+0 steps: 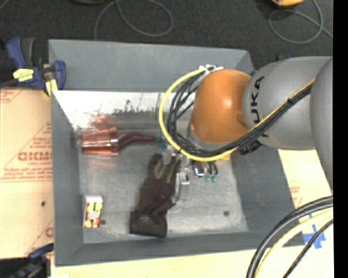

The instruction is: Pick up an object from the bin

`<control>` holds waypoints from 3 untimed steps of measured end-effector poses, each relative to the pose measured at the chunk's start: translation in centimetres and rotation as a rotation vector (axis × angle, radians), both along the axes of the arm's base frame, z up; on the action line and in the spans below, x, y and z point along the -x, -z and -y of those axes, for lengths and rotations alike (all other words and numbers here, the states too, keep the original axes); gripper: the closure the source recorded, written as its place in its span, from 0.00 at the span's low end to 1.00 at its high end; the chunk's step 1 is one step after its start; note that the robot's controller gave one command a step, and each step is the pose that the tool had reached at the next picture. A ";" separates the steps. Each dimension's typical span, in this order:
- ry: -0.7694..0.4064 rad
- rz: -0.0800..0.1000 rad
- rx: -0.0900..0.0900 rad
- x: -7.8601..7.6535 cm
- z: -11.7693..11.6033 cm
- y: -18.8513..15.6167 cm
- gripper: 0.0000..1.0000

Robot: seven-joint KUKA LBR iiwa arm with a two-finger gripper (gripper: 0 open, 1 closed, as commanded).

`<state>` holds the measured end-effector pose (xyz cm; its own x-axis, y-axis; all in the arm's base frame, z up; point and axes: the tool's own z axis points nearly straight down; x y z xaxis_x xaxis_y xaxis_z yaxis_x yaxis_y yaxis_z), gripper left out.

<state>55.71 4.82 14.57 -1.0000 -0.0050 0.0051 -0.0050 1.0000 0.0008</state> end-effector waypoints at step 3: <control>-0.177 0.000 0.004 -0.6 2.4 -1.2 0.00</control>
Offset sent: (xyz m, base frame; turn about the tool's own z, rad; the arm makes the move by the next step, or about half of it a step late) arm -0.0385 -0.0598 -0.0261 -0.0535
